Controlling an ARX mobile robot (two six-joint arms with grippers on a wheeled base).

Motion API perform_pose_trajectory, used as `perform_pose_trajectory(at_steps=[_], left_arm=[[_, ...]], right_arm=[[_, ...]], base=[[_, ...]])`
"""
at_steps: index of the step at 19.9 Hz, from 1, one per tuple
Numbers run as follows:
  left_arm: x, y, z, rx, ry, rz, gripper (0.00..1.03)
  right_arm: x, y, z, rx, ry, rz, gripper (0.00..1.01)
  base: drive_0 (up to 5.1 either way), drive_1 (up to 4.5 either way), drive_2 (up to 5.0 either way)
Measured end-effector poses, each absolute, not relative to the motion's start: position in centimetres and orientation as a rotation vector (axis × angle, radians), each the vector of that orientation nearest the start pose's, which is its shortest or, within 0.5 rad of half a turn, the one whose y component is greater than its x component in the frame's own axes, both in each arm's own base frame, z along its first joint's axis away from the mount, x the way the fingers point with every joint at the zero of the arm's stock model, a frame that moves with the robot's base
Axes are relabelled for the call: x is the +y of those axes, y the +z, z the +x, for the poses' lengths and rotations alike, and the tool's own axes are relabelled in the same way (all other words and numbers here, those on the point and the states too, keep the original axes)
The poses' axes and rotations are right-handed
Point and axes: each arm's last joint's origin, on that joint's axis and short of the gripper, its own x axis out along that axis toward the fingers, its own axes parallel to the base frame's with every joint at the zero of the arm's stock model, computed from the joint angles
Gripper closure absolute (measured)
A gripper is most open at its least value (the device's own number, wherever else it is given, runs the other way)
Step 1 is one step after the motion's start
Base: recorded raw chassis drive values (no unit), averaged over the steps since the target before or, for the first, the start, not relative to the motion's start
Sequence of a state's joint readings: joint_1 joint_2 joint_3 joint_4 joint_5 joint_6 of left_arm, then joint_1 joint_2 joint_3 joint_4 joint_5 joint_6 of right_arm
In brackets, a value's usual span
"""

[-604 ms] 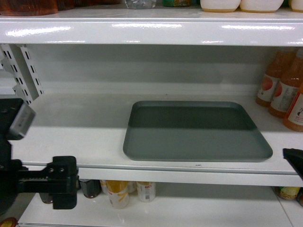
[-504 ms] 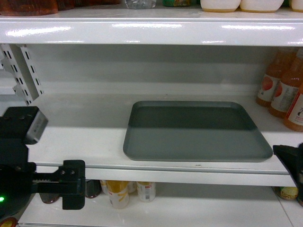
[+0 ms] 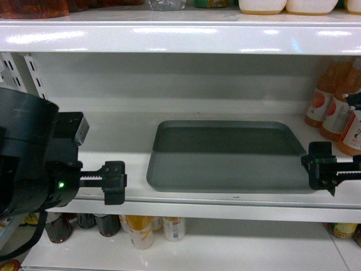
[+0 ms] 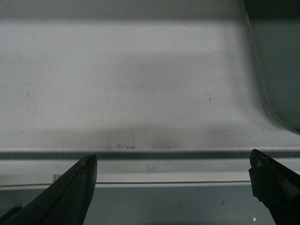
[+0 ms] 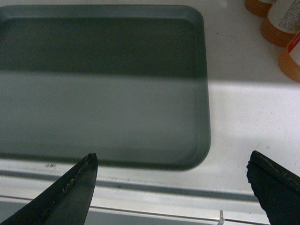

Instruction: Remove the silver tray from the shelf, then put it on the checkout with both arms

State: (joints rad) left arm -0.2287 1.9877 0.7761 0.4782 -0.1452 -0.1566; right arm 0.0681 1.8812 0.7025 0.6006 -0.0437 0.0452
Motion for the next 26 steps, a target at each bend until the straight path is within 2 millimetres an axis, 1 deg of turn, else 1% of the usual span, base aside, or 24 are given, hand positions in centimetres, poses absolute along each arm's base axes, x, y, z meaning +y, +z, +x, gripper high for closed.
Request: perform_pose_trajectory(at_steps=[3,4,6,8,13,14,16,18,22,26], left_arm=[[-7.9,7.1,34.7,0.730,-0.035,-0.014,0.05],[-8.3,7.0,35.5,0.731,-0.040,-0.011,0.05],[-8.8,6.9,36.4,0.736,-0.046,-0.008,0.05],[-9.7,6.8,37.7,0.736,-0.061,-0.002,0.05],[-11.0,6.8,39.8,0.746,-0.076,0.007,0.05],[-11.2,6.7,40.4,0.747,-0.072,0.010,0.05],[-11.4,6.4,41.0,0.772,-0.065,0.012,0.05],[-11.1,5.2,42.1,0.828,-0.044,0.001,0.05],[-11.3,4.7,43.0,0.875,-0.042,-0.018,0.05],[-11.5,5.0,43.9,0.894,-0.040,-0.030,0.05]], right_arm=[[2.1,9.6,34.6,0.586,0.078,0.049,0.03],[1.9,9.5,35.4,0.596,0.070,0.056,0.03],[1.9,9.1,36.5,0.601,0.066,0.056,0.03],[1.8,8.7,38.1,0.614,0.057,0.057,0.03],[1.7,8.5,40.8,0.617,0.038,0.061,0.03],[1.7,8.0,41.2,0.632,0.031,0.060,0.03],[1.6,7.4,42.2,0.648,0.016,0.052,0.03],[1.4,6.4,44.5,0.697,0.007,0.048,0.03],[1.4,5.3,45.9,0.750,0.000,0.051,0.03],[1.5,4.8,47.3,0.778,-0.012,0.058,0.03]], base=[[0.0,0.00,0.0],[0.0,0.00,0.0],[0.0,0.00,0.0],[0.0,0.00,0.0],[0.0,0.00,0.0],[0.0,0.00,0.0],[0.0,0.00,0.0],[0.0,0.00,0.0],[0.0,0.00,0.0],[0.0,0.00,0.0]])
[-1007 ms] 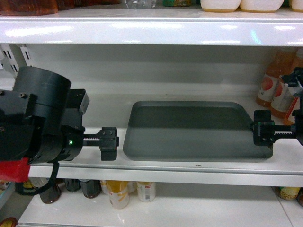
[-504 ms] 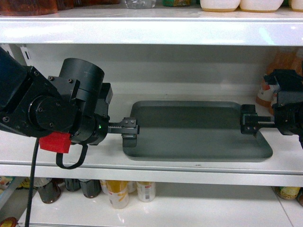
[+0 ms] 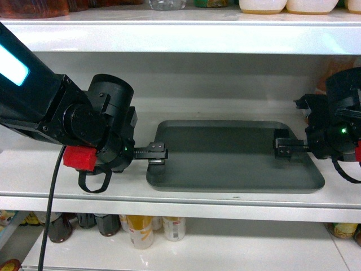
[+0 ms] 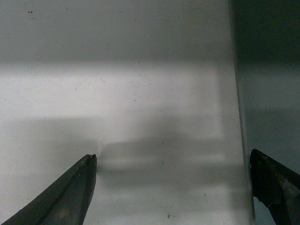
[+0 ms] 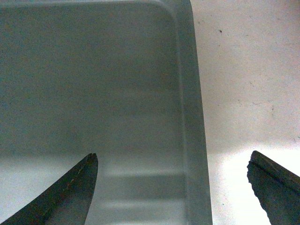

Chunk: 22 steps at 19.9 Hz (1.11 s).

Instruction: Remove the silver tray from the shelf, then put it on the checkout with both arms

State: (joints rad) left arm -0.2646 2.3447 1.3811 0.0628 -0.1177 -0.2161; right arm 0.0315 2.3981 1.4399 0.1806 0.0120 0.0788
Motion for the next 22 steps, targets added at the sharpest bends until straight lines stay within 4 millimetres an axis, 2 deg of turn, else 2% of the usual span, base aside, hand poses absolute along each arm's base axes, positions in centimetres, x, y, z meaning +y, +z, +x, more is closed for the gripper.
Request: perform_pose_trajectory(at_steps=[6,8,10,16,17,20,22], left_arm=[[-12.2,5.3,44.9,0.969,-0.049,-0.074,0.05],[-12.3,5.3,45.0,0.997,-0.063,-0.080,0.05],[-12.3,5.2,45.1,1.020,-0.060,-0.072,0.17],[-13.3,4.6,44.4,1.075,-0.083,-0.061,0.66],[-13.3,4.6,44.2,1.081,-0.091,-0.067,0.75],[-13.5,4.4,43.5,1.073,-0.096,-0.090,0.98],[-13.4,4.4,43.2,1.071,-0.096,-0.126,1.00]], right_arm=[[1.4,4.0,48.4,0.821,-0.037,0.054,0.05],[1.5,4.1,48.4,0.840,-0.032,0.045,0.23],[1.5,4.2,48.4,0.865,-0.018,0.029,0.39],[1.1,4.1,48.3,0.897,-0.030,-0.009,0.90],[1.1,4.1,48.2,0.896,-0.023,-0.004,0.95],[1.1,4.1,47.6,0.895,-0.017,0.008,0.97],[1.1,4.1,47.0,0.894,-0.022,0.023,0.97]], base=[[0.0,0.00,0.0],[0.0,0.00,0.0],[0.0,0.00,0.0],[0.0,0.00,0.0],[0.0,0.00,0.0],[0.0,0.00,0.0],[0.0,0.00,0.0]])
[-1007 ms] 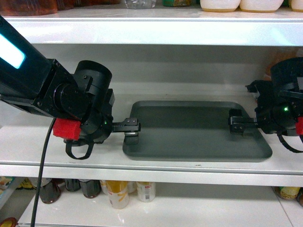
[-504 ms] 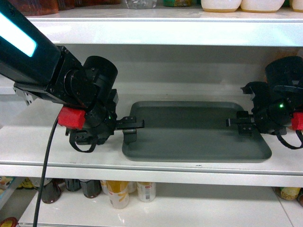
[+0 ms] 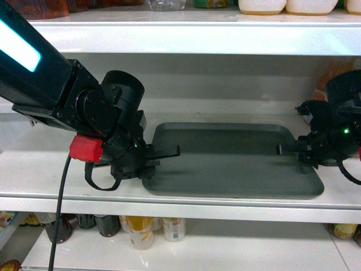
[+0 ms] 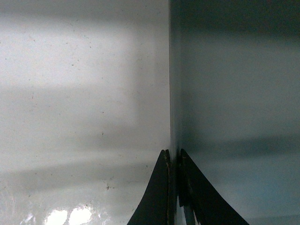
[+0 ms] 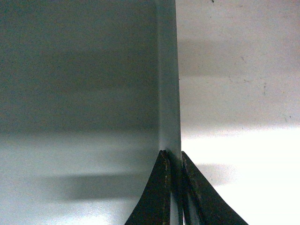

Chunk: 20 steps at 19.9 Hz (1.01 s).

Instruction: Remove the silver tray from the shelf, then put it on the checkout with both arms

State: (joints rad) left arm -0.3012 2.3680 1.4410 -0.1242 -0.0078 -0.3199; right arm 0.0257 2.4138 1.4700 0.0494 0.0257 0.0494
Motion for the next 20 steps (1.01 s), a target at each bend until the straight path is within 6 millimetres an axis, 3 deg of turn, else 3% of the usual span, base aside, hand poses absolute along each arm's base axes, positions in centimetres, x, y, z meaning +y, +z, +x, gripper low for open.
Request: perform_pose_trajectory(at_steps=[6,10,11,20], left_arm=[[-12.5,4.7,40.3,0.994,-0.065,-0.118,1.00],[-10.3,5.6,34.3,0.967,-0.037,-0.101,1.00],[-8.9,10.4,28.8,0.869,-0.056,-0.158,1.00],[-8.8,13.8,22.6,0.810,-0.043,-0.111,1.00]], right_arm=[[1.3,4.3,43.8,0.869,-0.023,0.095,0.97],[2.0,5.2,37.9,0.840,0.004,0.168,0.97],[2.2,9.9,31.7,0.722,0.051,0.214,0.98],[1.8,12.6,24.9,0.660,0.087,0.262,0.98]], base=[[0.0,0.00,0.0],[0.0,0.00,0.0],[0.0,0.00,0.0],[0.0,0.00,0.0]])
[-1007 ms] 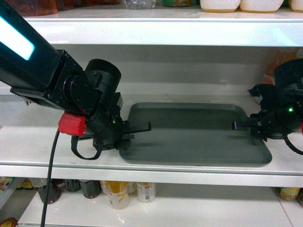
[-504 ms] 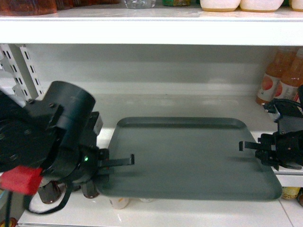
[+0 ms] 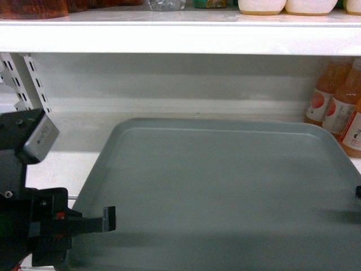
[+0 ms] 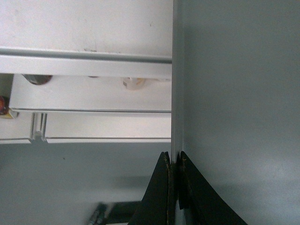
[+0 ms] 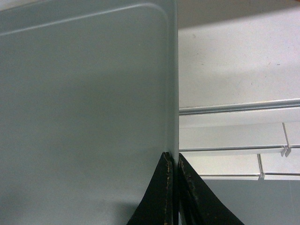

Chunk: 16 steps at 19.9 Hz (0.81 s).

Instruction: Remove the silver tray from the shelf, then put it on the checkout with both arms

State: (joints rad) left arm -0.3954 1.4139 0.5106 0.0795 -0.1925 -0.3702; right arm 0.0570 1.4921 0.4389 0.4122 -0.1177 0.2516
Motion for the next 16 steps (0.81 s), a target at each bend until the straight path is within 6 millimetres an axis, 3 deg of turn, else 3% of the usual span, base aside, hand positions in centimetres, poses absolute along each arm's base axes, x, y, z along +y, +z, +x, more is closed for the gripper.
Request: perform_pose_trajectory(at_steps=[16], left_arm=[[-8.67,14.08,22.12,0.793,-0.029,-0.102,1.00]], right_arm=[[1.64,12.98,24.32,0.633,0.101,0.266,0.98]], base=[[0.0,0.00,0.0]])
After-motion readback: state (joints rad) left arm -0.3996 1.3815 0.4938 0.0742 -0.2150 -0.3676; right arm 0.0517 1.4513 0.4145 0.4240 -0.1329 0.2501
